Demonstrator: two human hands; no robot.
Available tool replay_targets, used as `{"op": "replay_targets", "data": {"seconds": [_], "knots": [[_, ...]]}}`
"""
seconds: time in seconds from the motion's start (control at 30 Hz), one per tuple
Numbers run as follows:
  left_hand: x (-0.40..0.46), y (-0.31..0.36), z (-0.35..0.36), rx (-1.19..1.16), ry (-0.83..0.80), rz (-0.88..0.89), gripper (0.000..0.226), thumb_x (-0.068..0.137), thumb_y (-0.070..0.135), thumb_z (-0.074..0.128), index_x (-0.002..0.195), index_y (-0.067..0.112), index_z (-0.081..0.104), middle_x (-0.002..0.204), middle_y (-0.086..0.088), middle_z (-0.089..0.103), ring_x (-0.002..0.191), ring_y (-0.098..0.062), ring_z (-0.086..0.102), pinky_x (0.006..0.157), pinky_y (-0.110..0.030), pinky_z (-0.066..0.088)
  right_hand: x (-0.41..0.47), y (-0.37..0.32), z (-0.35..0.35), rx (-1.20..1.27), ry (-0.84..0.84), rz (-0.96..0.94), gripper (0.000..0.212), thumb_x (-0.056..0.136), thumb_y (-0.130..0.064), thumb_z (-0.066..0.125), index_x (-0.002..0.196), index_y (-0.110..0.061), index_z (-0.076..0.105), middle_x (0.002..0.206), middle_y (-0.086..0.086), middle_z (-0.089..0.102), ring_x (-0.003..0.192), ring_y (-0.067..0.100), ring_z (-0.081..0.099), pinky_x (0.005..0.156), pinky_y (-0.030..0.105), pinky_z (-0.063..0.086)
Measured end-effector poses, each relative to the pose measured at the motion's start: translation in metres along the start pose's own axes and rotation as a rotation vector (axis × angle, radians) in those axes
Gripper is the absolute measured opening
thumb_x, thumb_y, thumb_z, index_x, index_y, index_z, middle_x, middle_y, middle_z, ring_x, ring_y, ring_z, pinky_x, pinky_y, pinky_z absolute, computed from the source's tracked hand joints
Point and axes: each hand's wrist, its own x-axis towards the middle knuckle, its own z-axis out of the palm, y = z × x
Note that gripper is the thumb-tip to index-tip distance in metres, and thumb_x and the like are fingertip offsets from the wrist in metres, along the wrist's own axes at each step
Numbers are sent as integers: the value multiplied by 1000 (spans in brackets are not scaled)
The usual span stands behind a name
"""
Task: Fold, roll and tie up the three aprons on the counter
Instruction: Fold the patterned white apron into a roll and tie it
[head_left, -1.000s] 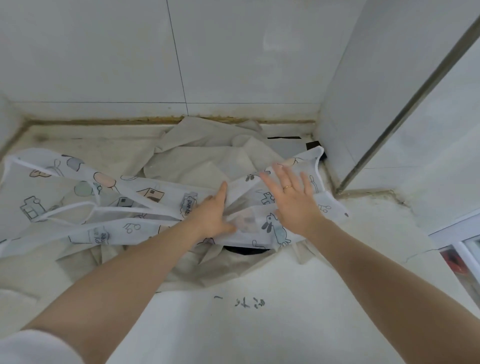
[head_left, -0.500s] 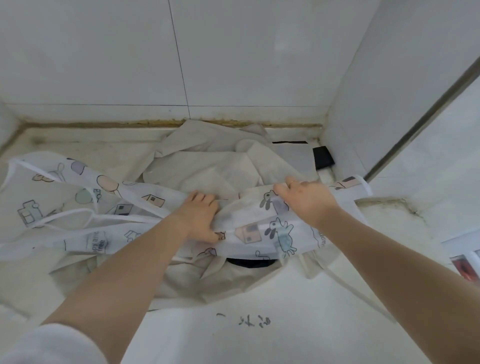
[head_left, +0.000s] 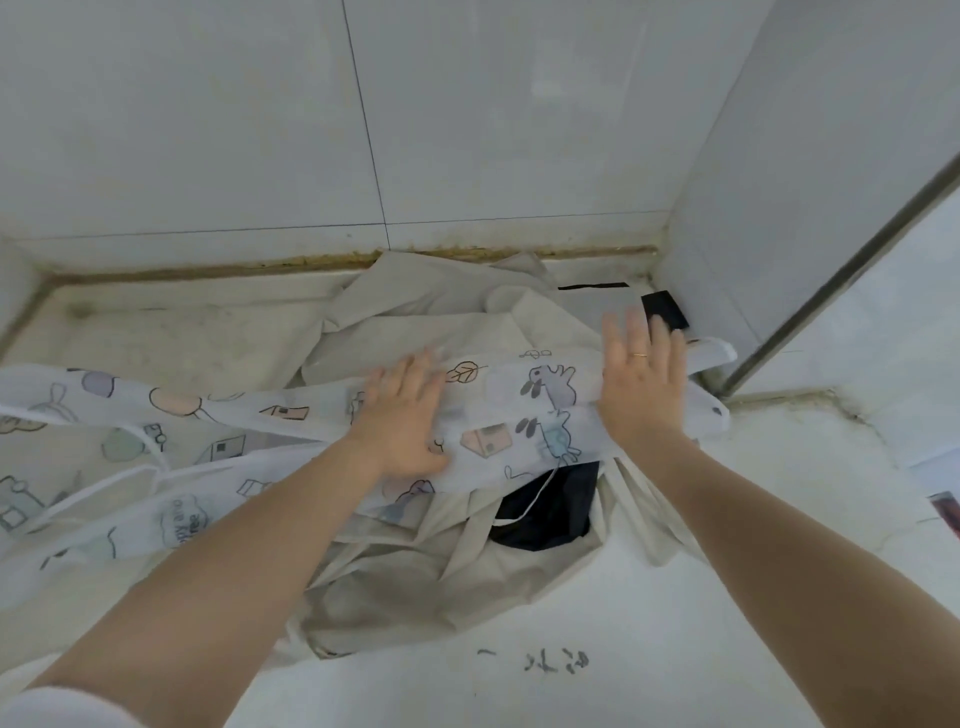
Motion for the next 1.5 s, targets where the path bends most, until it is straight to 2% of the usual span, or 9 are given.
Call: {"op": "replay_targets", "data": {"seconds": [0.13,0.37,0.6,0.83,0.97,1.1,1.33,1.43,1.5], "knots": [[22,50,-7,-130,99,262,85,92,55,42,150,19,-9,157,-1,-16,145,-20,-12,115,-36,-8,12,21,3,621,-24,463,107,81,-44,68,149,-2,-4,156,20,-3,145,34,-2,118,41,1],[64,88,-13,-200,159,282,58,101,36,31,150,20,5,159,3,1,146,-16,0,118,-35,5,36,61,16,802,-196,583,121,69,-61,70,147,-1,-1,149,20,26,138,37,27,112,47,25],[71,89,-12,-228,191,247,53,100,41,16,150,26,11,158,1,13,145,-19,12,117,-31,10,40,90,22,913,-395,531,64,83,-22,70,132,1,36,125,18,51,109,33,53,77,33,42],[74,91,-13,-369,186,212,48,99,9,38,146,16,27,156,-8,18,143,-24,18,114,-22,9,32,124,12,1385,-399,474,20,86,-3,61,105,-6,61,100,15,67,90,33,63,83,46,52],[72,94,-15,-524,179,183,38,99,5,40,137,7,45,152,-12,26,141,-24,25,107,-10,6,13,141,14,1009,-450,249,9,87,-5,54,82,-11,57,79,5,57,80,25,55,68,32,43],[67,99,-3,-333,180,286,31,92,14,53,117,-1,63,136,-26,47,125,-39,47,108,-29,28,20,125,24,505,-457,259,18,86,-15,52,98,-2,54,88,8,56,83,26,54,70,31,45],[59,99,11,-98,28,257,63,98,49,21,150,15,11,158,-3,3,146,-18,-1,113,-22,-7,36,118,19,1348,-458,690,42,82,-45,67,103,-10,58,97,6,59,91,25,54,72,29,41],[51,102,20,-97,1,257,87,79,64,-5,150,15,0,158,1,-7,145,-14,-9,114,-24,-11,32,121,30,1126,-309,584,28,91,-31,59,74,-11,50,69,6,46,69,22,44,56,28,32],[48,104,28,-70,51,239,87,76,61,-7,150,15,3,158,-2,-5,146,-21,-7,118,-33,-7,29,118,37,904,-287,520,25,95,-27,51,86,-5,58,79,13,57,74,27,51,59,30,36]]}}
